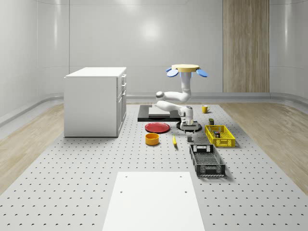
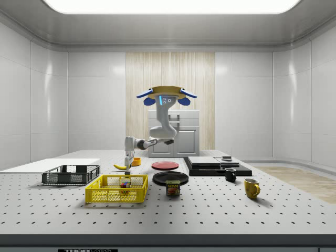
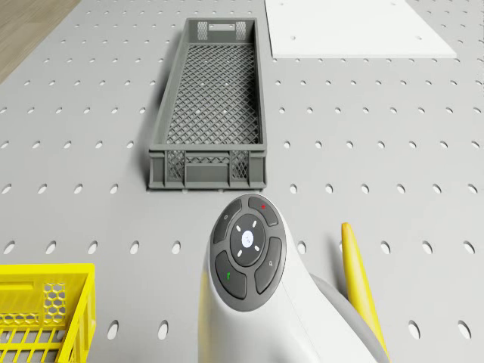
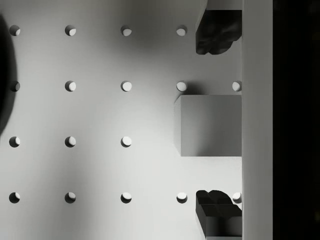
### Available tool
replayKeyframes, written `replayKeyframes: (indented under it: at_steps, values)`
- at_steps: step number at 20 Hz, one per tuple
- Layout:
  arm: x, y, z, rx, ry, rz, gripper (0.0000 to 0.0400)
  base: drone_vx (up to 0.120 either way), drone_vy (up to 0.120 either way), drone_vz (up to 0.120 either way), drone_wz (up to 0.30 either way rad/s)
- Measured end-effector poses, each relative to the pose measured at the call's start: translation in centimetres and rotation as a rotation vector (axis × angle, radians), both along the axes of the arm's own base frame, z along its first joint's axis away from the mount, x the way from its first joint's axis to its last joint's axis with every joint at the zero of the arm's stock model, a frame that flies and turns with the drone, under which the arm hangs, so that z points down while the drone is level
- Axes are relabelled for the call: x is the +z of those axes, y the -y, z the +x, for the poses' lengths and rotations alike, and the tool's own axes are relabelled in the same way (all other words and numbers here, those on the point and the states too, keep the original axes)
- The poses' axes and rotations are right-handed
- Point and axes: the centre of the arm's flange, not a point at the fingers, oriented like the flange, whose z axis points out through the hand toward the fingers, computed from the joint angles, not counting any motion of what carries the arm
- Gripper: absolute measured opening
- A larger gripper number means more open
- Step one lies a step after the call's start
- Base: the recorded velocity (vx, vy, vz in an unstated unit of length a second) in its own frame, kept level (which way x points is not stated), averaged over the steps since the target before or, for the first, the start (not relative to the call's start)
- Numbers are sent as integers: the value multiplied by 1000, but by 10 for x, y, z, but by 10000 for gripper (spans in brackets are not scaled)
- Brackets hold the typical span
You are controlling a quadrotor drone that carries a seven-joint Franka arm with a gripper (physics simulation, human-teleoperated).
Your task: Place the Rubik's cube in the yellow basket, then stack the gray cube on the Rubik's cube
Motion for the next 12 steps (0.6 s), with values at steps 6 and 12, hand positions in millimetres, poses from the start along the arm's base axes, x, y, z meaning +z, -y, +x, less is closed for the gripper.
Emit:
replayKeyframes:
  at_steps: [6,12]
  values:
    - [13,0,0,0,0,0,400,0,0,0,0]
    - [27,0,5,0,0,0,400,0,0,0,0]
